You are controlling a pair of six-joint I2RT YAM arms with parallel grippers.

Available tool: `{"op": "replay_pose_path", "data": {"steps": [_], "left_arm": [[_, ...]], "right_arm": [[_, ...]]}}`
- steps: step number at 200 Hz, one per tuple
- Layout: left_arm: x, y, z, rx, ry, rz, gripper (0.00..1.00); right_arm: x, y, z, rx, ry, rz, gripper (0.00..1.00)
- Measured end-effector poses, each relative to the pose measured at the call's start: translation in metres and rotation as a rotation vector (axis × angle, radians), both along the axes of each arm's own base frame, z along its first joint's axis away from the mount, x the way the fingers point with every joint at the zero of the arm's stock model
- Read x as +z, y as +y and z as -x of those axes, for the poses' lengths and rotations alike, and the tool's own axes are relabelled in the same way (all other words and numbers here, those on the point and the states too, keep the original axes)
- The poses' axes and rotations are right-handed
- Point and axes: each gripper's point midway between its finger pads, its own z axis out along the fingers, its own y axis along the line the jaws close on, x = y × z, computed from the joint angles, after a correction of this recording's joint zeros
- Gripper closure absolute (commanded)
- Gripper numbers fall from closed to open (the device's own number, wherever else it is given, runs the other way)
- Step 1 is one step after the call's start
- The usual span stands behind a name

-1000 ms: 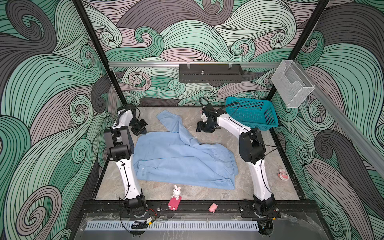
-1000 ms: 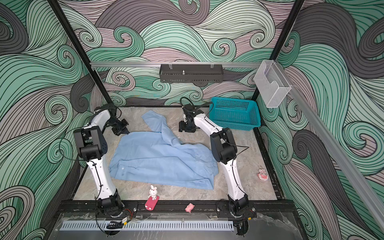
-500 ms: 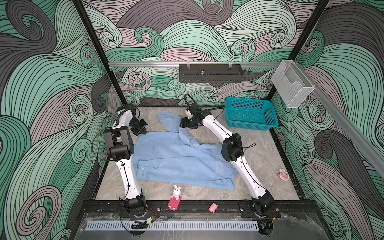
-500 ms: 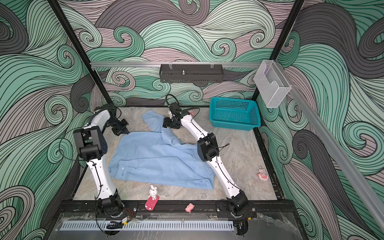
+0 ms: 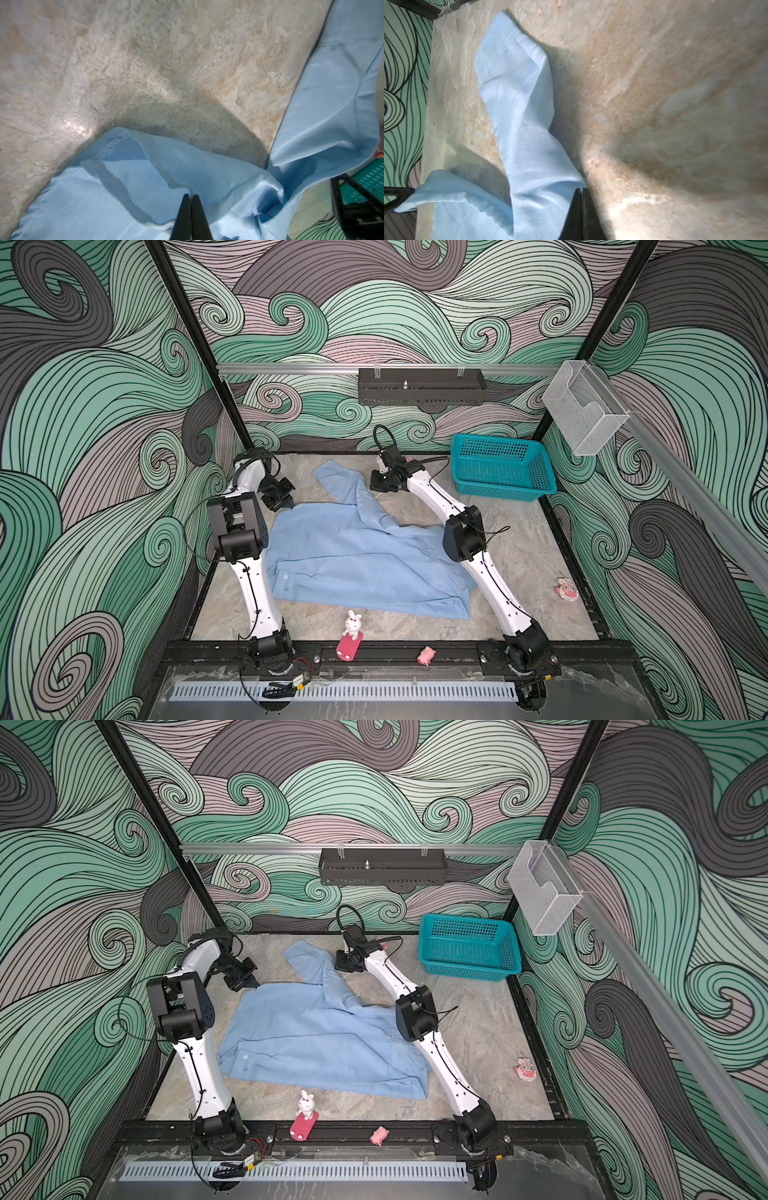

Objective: Fold and stack the long sleeve shirts

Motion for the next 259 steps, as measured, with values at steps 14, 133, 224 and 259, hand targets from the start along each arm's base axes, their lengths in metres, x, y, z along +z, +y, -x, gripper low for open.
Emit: {"op": "replay_pose_path", "data": {"steps": [14,133,224,259], "left_arm": [[0.0,0.0,0.0,0.003,0.001,0.002,1.0],[0.001,-0.003,-0.001,0.003,-0.004,0.016,1.0],[0.001,-0.003,-0.001,0.004,-0.006,0.023,1.0],[0.001,0.003,0.0,0.018,-0.006,0.021,1.0]], "right_arm": [[0.014,-0.006,0.001,-0.002,-0.015,0.011,0.71],[-0.004,0.042,-0.01,0.0,-0.079,-0.106,0.28],[-0.008,0.048,-0.027,-0.035,-0.136,-0.15,1.0],[0.014,0.026,-0.033,-0.035,-0.219,-0.029,1.0]]}}
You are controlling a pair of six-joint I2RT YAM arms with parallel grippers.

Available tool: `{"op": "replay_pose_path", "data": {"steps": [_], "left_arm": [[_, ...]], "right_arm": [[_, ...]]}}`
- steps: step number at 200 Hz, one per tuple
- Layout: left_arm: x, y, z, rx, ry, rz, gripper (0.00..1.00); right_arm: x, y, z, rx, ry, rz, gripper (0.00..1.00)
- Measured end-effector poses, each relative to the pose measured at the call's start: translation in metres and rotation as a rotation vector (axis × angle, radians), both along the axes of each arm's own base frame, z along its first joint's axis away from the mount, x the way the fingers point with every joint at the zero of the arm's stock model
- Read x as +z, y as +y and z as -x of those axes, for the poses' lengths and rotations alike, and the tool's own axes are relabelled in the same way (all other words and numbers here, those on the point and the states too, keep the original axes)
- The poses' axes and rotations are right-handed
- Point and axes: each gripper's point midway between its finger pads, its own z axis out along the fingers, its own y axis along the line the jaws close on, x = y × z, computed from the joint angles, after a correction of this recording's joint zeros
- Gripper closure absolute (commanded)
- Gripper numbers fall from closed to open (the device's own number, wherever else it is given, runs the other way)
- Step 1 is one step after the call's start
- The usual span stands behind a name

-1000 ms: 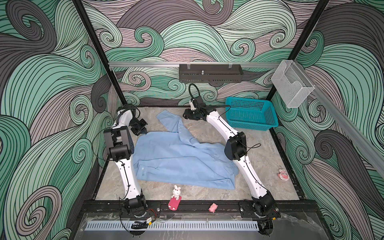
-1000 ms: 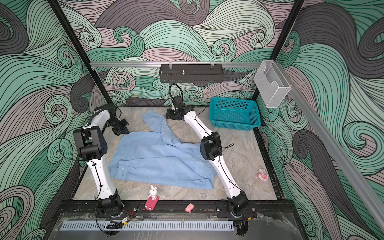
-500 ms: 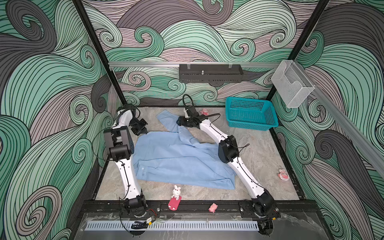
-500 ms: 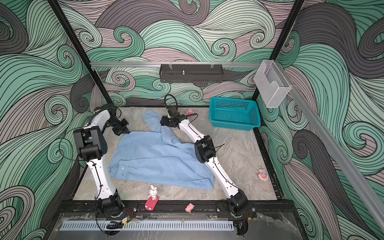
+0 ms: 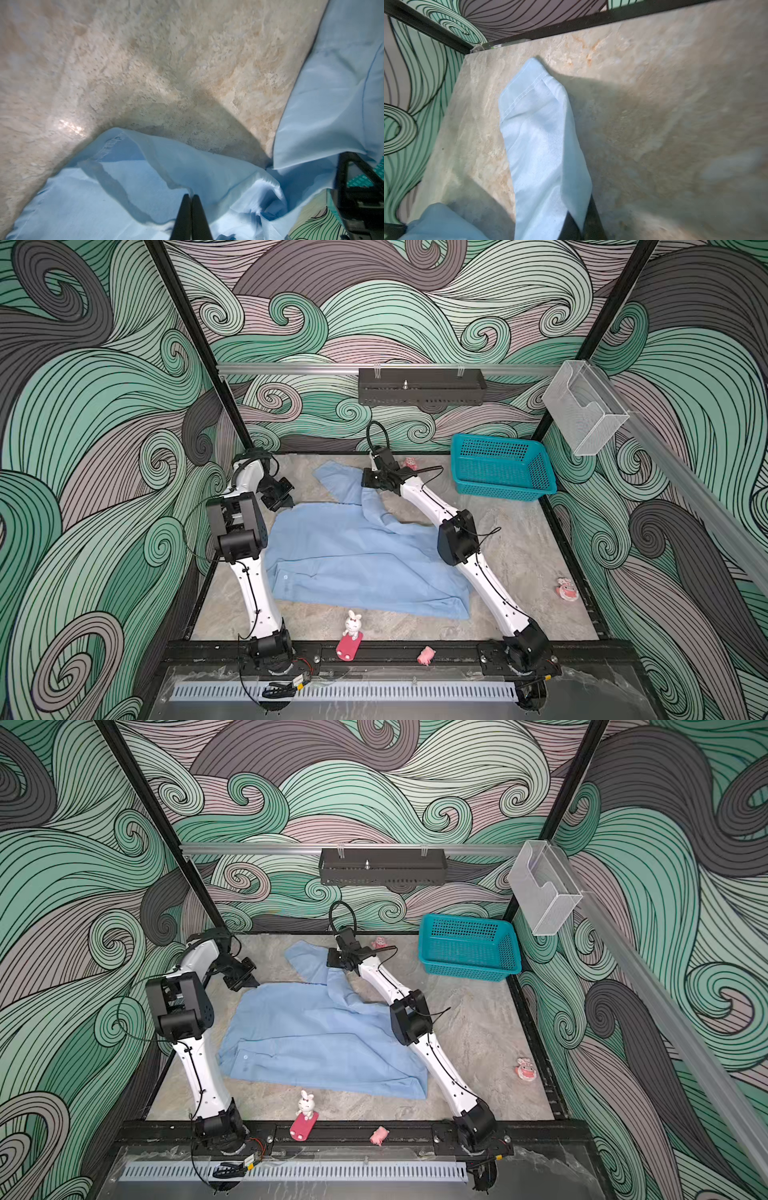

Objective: Fold and stack the long sleeve shirts

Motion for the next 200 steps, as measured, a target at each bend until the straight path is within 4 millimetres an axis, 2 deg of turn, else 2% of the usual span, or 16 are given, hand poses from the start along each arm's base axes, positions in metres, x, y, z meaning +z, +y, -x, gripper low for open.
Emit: {"op": "replay_pose_path", "data": {"steps": [9,24,58,72,86,106,145,164,182,200], "left_arm": [[0.0,0.002,0.0,0.005,0.0,0.0,1.0],[0.0,0.004,0.0,0.009,0.0,0.0,1.0],[0.0,0.004,0.001,0.01,-0.001,0.002,1.0],[0.0,0.004,0.0,0.01,-0.001,0.003,1.0],[0.0,0.004,0.0,0.009,-0.001,0.003,1.0],[0.0,0.003,0.0,0.008,-0.001,0.004,1.0],[0.0,0.003,0.0,0.007,-0.001,0.004,1.0],[0.0,0.003,0.0,0.007,-0.001,0.005,1.0],[0.0,0.002,0.0,0.006,-0.001,0.005,1.0],[0.0,0.002,0.0,0.005,-0.001,0.006,1.0]], "right_arm": [[0.016,-0.011,-0.002,-0.009,-0.034,0.047,1.0],[0.058,-0.03,-0.004,-0.021,-0.112,0.114,1.0],[0.178,-0.069,0.0,-0.067,-0.348,0.243,1.0],[0.21,-0.077,0.006,-0.082,-0.427,0.308,1.0],[0.227,-0.079,0.012,-0.085,-0.484,0.387,1.0],[0.227,-0.074,0.022,-0.061,-0.52,0.503,1.0],[0.193,-0.056,0.048,0.027,-0.466,0.649,1.0],[0.17,-0.052,0.061,0.053,-0.398,0.677,1.0],[0.14,-0.05,0.079,0.068,-0.304,0.697,1.0],[0.108,-0.052,0.103,0.068,-0.198,0.717,0.95]]}}
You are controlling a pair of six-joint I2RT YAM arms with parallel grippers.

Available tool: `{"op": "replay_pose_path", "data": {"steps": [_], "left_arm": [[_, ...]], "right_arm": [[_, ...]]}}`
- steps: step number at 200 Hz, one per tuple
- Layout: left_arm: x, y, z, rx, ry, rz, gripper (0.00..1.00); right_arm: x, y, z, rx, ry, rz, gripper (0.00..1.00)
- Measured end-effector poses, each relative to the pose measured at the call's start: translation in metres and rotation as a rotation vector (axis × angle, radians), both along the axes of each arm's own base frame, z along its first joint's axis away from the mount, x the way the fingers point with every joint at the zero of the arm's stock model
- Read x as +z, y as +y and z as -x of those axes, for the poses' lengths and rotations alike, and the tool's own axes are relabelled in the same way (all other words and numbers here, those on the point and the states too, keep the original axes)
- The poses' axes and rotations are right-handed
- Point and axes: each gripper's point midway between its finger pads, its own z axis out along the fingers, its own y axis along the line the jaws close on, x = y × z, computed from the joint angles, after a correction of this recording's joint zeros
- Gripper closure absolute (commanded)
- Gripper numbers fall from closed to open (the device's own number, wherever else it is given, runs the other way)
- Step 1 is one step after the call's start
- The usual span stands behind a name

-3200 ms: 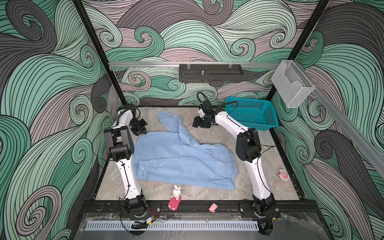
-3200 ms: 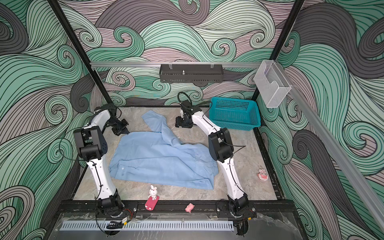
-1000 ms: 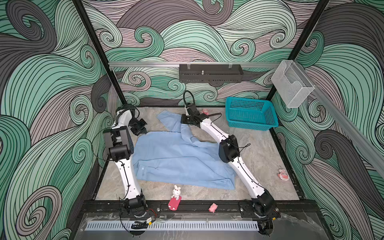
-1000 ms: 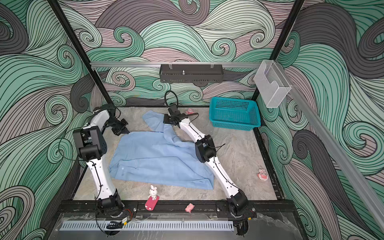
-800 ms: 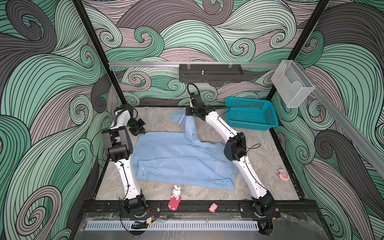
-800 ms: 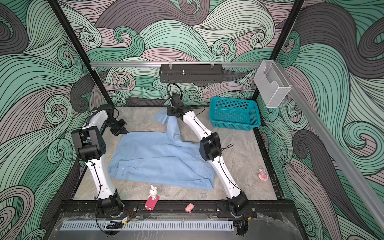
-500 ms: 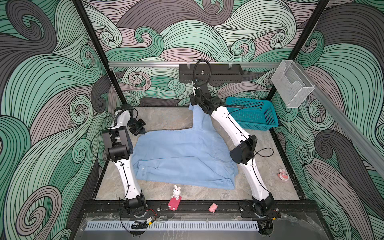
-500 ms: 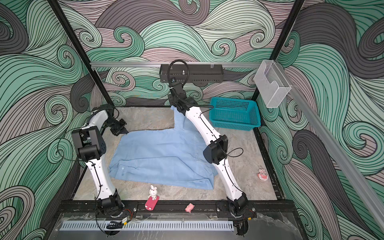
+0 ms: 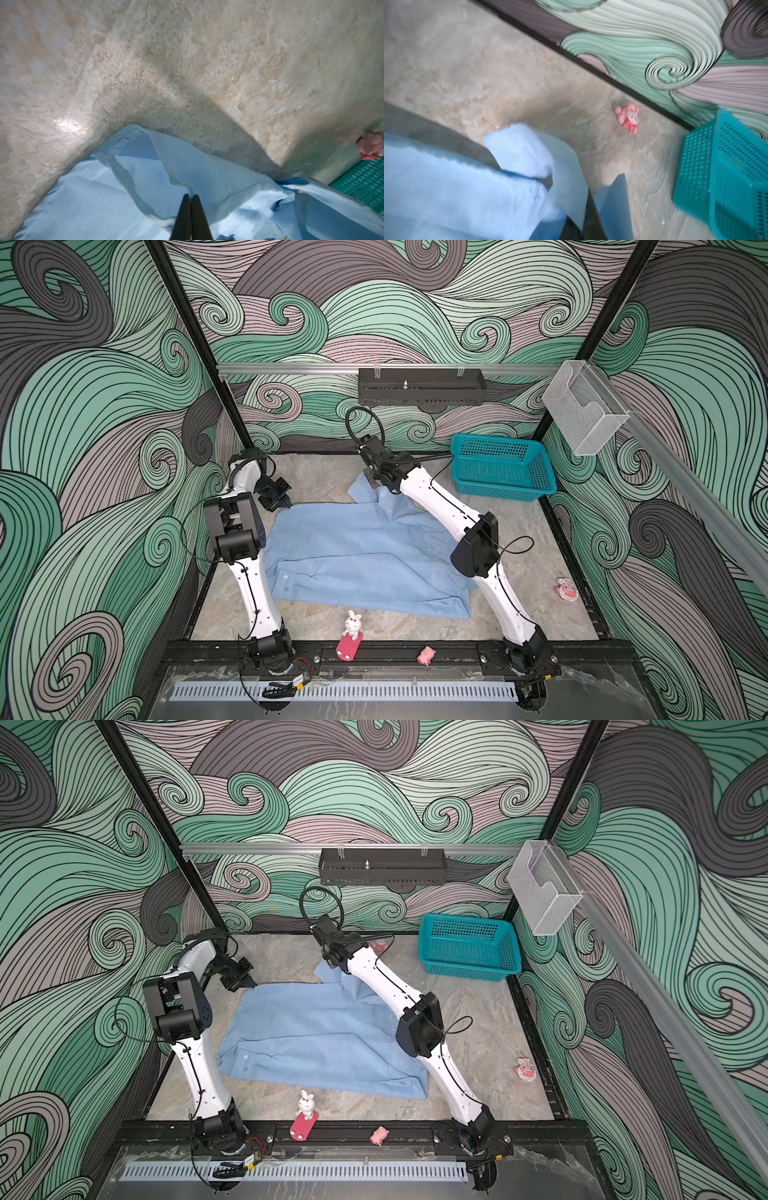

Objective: Fold and stack the long sleeve shirts

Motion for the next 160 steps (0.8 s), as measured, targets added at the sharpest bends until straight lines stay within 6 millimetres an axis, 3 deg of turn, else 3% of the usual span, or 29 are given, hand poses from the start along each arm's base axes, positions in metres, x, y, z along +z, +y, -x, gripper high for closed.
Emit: {"op": "replay_pose_path", "data": {"steps": [19,36,63,90,115,141,160], "left_arm": [[0.0,0.0,0.0,0.0,0.001,0.001,1.0],[0.0,0.0,0.0,0.0,0.002,0.002,1.0],[0.0,0.0,0.001,0.0,0.003,0.002,1.0],[0.0,-0.001,0.002,0.0,0.006,0.002,1.0],[0.0,-0.001,0.002,0.0,0.007,0.003,1.0],[0.0,0.0,0.002,0.0,0.007,0.002,1.0],[0.0,0.0,0.002,-0.001,0.007,0.002,1.0]], "right_arm": [[-0.029,-0.001,0.035,-0.04,0.097,0.009,0.9],[-0.04,0.001,0.066,-0.064,0.157,-0.006,0.81],[-0.042,0.013,0.112,-0.038,0.235,-0.056,0.48],[-0.034,0.009,0.141,0.026,0.277,-0.101,0.34],[-0.012,-0.012,0.138,0.038,0.297,-0.198,0.3],[0.013,-0.052,0.105,-0.071,0.304,-0.358,0.3],[0.008,-0.087,0.084,-0.196,0.337,-0.436,0.3]]}}
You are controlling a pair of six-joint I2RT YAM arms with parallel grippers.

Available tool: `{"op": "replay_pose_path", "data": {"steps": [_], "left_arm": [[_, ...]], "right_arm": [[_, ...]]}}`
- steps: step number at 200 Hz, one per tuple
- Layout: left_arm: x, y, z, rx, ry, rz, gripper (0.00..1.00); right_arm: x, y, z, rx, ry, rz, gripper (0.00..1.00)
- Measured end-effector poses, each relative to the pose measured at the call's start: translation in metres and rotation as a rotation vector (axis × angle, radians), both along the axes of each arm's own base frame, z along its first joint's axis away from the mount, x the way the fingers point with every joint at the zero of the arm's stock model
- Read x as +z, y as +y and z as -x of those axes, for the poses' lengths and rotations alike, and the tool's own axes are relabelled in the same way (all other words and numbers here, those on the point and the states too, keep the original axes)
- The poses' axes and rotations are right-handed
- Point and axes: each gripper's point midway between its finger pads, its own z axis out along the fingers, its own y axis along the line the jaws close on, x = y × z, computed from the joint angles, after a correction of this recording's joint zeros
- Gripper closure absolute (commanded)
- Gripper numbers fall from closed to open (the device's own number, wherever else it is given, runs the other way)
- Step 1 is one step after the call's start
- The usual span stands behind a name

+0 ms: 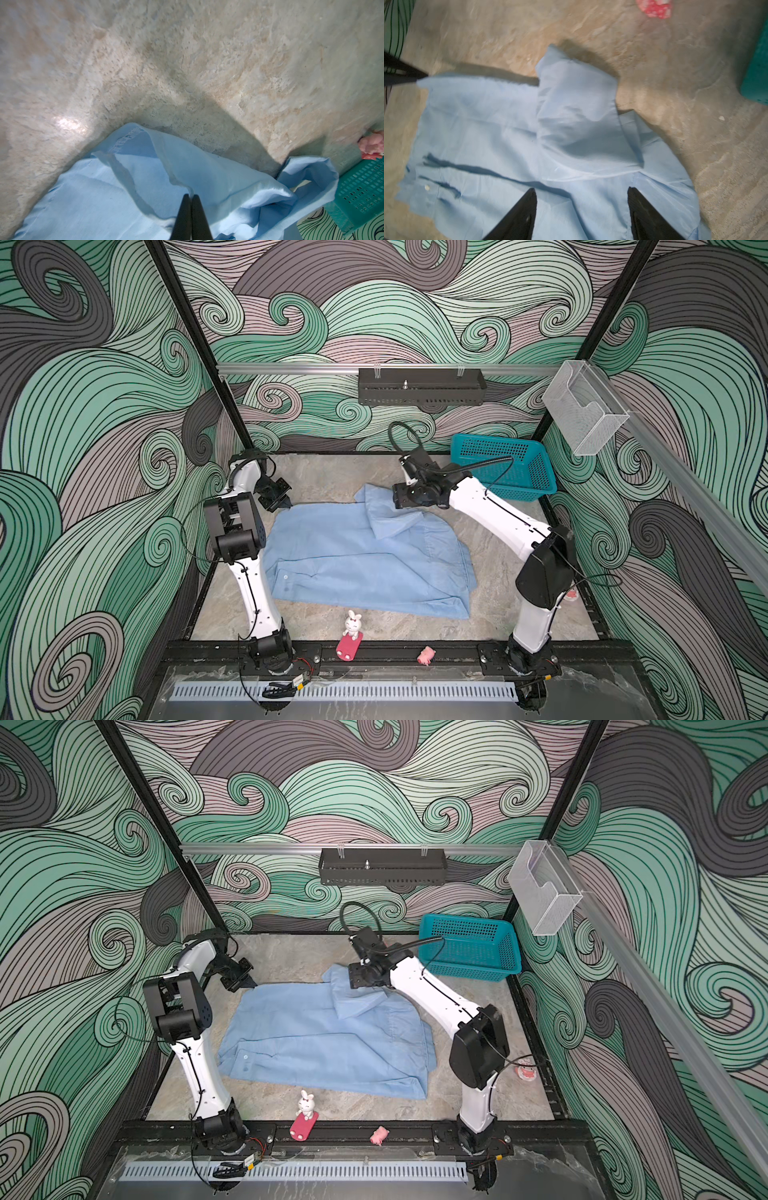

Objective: Fold and stack the long sleeve shirts
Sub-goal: 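Release the sleeve onto the shirt and move the right gripper beside the basket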

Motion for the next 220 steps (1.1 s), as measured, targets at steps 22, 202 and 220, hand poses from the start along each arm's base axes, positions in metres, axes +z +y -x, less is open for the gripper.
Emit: {"op": "replay_pose_path", "data": {"steps": [22,202,220], "left_arm": [[0.0,0.0,0.0,0.0,0.001,-0.002,1.0],[0.019,0.006,-0.024,0.0,-0.077,-0.016,1.0],[0.022,0.005,-0.031,0.0,-0.102,-0.006,1.0]], "right_arm": [[-0.024,-0.027,-0.014,-0.121,0.108,-0.049,0.3],[-0.065,-0.043,-0.045,-0.377,0.391,-0.258,1.0],[-0.036,-0.051,-0.058,-0.374,0.316,-0.279,1.0]]}}
